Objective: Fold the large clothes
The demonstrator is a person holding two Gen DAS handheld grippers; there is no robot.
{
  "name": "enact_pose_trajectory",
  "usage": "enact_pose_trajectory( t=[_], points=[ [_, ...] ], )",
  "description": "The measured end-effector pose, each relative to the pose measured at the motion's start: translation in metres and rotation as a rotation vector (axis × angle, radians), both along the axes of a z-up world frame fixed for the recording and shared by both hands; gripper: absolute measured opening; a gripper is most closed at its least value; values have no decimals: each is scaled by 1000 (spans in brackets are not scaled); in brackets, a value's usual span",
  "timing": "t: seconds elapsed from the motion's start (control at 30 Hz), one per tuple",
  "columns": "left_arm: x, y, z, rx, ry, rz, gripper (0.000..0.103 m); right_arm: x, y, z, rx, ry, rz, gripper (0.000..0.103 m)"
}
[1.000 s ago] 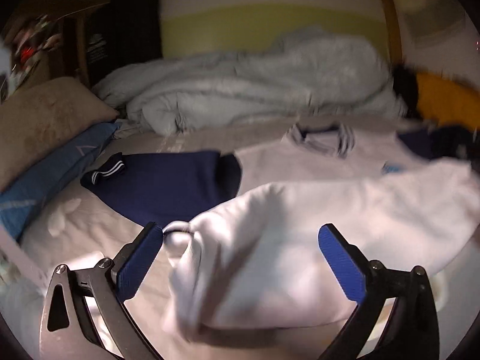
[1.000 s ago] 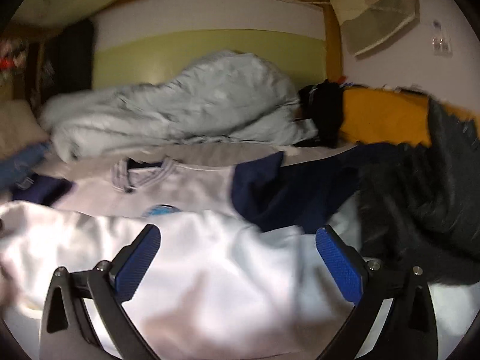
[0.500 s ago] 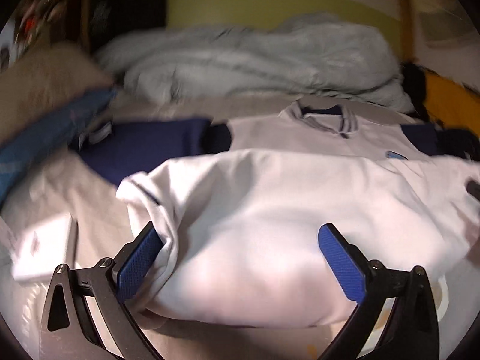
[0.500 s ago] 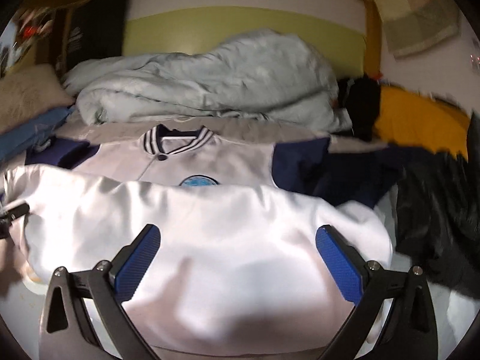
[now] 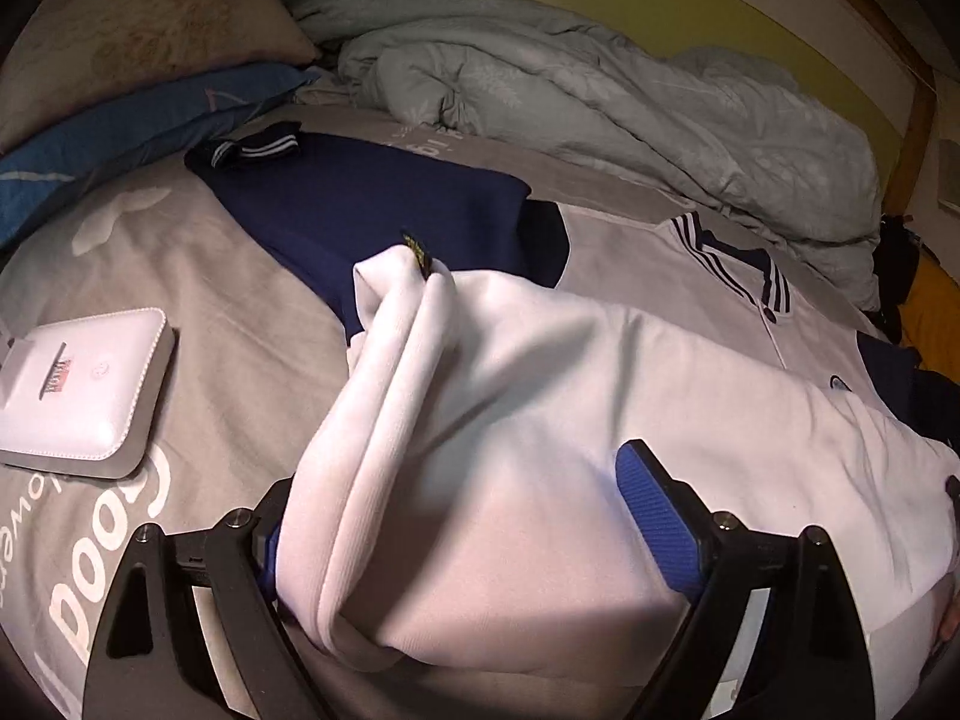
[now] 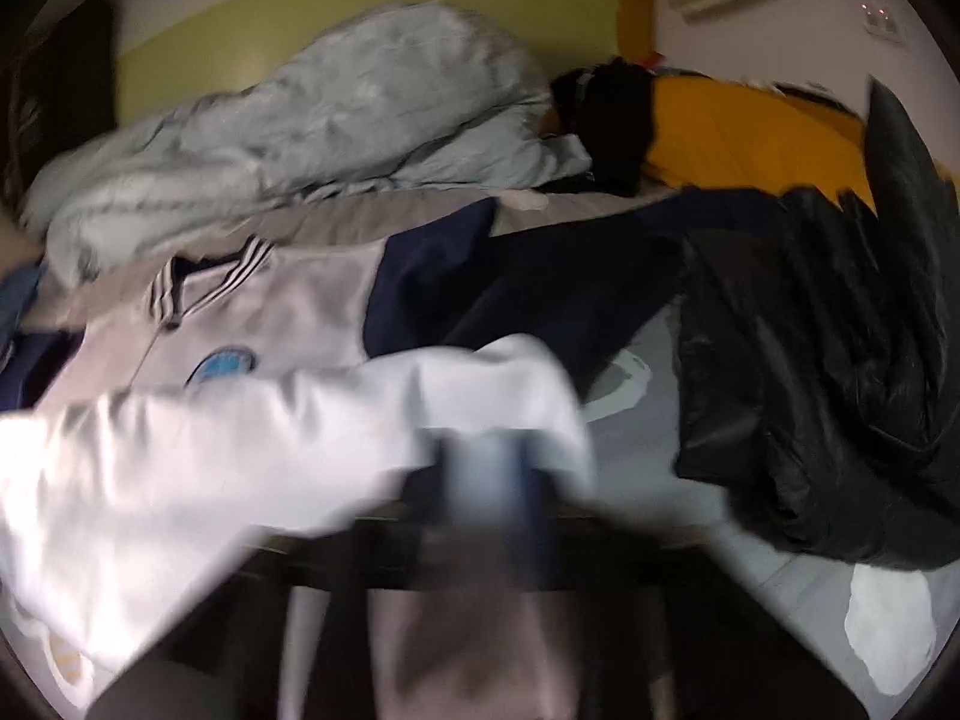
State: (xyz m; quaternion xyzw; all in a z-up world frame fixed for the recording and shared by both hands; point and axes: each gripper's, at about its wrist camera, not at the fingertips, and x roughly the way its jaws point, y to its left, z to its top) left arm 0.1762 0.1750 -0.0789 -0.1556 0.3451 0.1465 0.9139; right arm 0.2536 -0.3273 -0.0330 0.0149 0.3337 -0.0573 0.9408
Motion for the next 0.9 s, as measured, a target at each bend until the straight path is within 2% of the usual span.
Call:
enact_pose_trajectory(
  t=[0.07, 0.13, 0.2, 0.23, 0.27, 0.3, 0.33, 0.43, 0.53, 0.6, 0.67, 0.77, 0.83, 0.9],
  points=[
    [-3, -4, 6, 28, -27, -5, 89, 3, -3, -2, -36, 4, -45, 1],
    [-10, -14, 14, 90, -73, -19, 89, 8, -8, -12, -5, 43, -37, 1],
    [-16, -29, 21, 164, -119, -42, 95, 2, -6, -8, -14, 9, -42, 4],
    [-18, -36, 24, 198, -137, -49, 103, -7, -2, -2, -28, -39, -32, 11],
    [-20, -40, 27, 224, -152, -52, 103, -14, 3, 2, -44, -75, -22, 40],
    [-23, -44, 29, 250, -166, -50, 103, -20, 8, 4, -55, -106, -7, 79],
    [-24, -47, 30, 265, -177, -54, 103, -24, 12, 6, -67, -132, -9, 90],
    [-25, -49, 33, 275, -190, -81, 103, -40, 27, 16, -92, -231, 26, 91],
    [-25, -45, 33, 265, -189, -68, 103, -50, 46, 20, -159, -285, 55, 103],
    [-26, -42, 33, 247, -195, -67, 103, -55, 54, 22, -150, -303, 79, 103],
    [-27, -43, 34, 249, -203, -75, 103, -58, 62, 22, -95, -303, 112, 103],
    [-27, -50, 34, 291, -203, -74, 103, -58, 79, 16, -47, -265, 145, 103],
    [-24, -56, 33, 309, -191, -101, 103, -60, 95, 13, -79, -253, 161, 103],
    [-20, -60, 31, 323, -167, -109, 103, -60, 111, 9, -151, -242, 160, 103]
  ],
)
